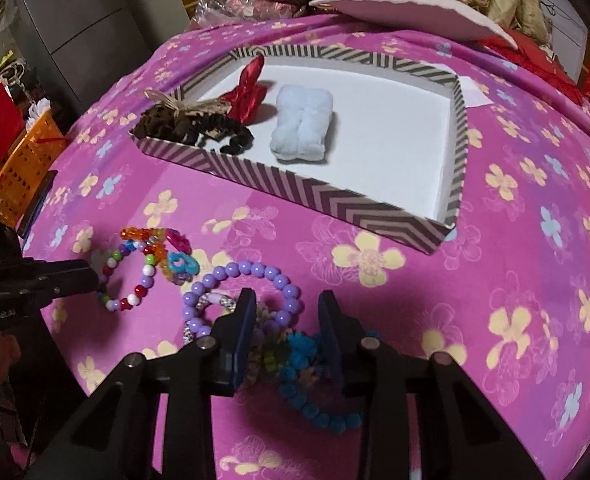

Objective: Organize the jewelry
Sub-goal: 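Move the left tool to the rainbow beaded bracelet while the right tool approaches the purple bracelet, then grasp the rainbow beaded bracelet with the left tool while the right tool grasps the purple bracelet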

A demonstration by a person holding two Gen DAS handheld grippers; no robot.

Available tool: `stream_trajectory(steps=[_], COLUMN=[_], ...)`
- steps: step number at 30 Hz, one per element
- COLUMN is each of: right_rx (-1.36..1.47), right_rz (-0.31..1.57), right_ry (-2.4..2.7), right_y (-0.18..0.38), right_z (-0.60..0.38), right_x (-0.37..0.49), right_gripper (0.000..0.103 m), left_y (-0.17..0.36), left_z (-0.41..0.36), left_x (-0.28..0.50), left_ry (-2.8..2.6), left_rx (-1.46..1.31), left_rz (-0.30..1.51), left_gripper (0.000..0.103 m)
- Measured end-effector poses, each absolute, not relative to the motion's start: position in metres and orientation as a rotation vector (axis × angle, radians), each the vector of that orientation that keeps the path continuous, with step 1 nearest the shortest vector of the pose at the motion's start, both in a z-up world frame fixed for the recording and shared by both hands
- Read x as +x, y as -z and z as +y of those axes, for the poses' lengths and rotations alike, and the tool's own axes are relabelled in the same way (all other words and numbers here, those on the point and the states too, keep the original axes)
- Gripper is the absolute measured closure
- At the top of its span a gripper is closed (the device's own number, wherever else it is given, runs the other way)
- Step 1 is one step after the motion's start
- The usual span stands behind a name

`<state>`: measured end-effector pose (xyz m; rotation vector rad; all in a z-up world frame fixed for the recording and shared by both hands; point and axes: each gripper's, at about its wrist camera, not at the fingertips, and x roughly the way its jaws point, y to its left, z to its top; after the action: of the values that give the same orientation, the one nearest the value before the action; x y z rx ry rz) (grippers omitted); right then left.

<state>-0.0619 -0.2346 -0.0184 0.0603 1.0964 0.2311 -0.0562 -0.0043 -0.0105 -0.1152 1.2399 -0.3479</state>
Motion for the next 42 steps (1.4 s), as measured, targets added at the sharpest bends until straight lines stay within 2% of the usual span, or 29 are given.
stream_trajectory(steps=[7, 9, 11, 22, 31, 35, 42], right_rx=[0.034, 0.021, 0.008, 0.031, -0.084, -0.209, -0.152], right_rz=[1.104, 1.106, 1.109, 1.171, 1.236, 1.29, 1.252], right_ry=[-0.236, -0.243, -0.249, -0.333, -0.395, -0.398, -0.379], right_y=[0.022, 0.022, 0.022, 0.024, 0.022, 0.029, 0.025], right_z=[-0.231, -0.228, -0.226, -0.233, -0.22, -0.215, -0.224], right_x=[-0.057, -0.055, -0.053, -0.046, -0.031, -0.028, -0.032], right_gripper=[0.073, 0.073, 0.073, 0.076, 0.077, 0.092, 0.093], left_y=[0.006, 0.004, 0.003, 0.012, 0.012, 0.012, 0.019], left_z=[-0.004, -0.005, -0.008, -0.013, -0.01, -0.01, -0.009], left_x=[-0.05, -0.047, -0.044, -0.041, -0.041, -0.042, -0.044], left_ry=[0.342, 0.346, 0.353, 0.347, 0.336, 0.335, 0.334], left_rx=[-0.12, -0.123, -0.122, -0.064, -0.073, -0.066, -0.072], left_rz=[1.226, 1.221, 1.217, 1.247, 1.255, 1.257, 1.278], left_gripper=[0.069, 0.062, 0.06, 0.059, 0.059, 0.059, 0.059])
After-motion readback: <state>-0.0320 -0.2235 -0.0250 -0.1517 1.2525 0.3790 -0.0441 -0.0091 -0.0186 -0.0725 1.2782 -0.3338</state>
